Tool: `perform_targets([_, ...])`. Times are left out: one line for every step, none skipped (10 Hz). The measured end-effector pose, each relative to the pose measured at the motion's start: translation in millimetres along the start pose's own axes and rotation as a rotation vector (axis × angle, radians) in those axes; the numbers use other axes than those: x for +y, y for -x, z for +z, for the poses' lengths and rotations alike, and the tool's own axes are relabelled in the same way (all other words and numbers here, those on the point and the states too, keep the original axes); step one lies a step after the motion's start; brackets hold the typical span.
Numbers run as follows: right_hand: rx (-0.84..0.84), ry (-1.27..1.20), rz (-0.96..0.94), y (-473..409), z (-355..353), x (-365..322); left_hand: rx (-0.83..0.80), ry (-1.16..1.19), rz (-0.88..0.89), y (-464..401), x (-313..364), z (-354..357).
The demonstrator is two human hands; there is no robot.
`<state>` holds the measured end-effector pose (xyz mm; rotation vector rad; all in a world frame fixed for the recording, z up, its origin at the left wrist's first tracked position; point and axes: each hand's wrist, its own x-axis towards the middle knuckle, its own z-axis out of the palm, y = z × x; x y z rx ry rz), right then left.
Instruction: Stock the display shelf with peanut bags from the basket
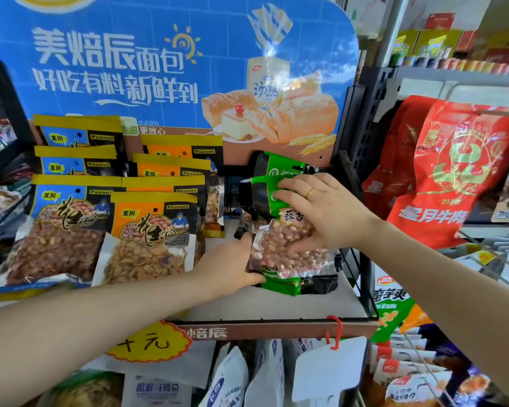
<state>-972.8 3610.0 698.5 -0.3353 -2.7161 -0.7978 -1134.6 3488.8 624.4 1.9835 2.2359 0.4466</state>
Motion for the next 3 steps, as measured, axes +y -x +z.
perform_targets([-0.008, -0.061, 0.021, 0.9, 0.6, -1.9, -0.066, 0.038, -0.008, 1.8, 1.6, -3.2])
perform_targets([0.092, -0.184, 0.084, -2.3, -7.3, 0.3, -0.122, 0.012, -0.026, 13.9, -1.4, -9.1])
perform_targets([0.164, -0.242, 0.184, -6.5, -18.5, -7.8, -0.092, 0.0, -0.004, 30.2, -10.2, -18.4])
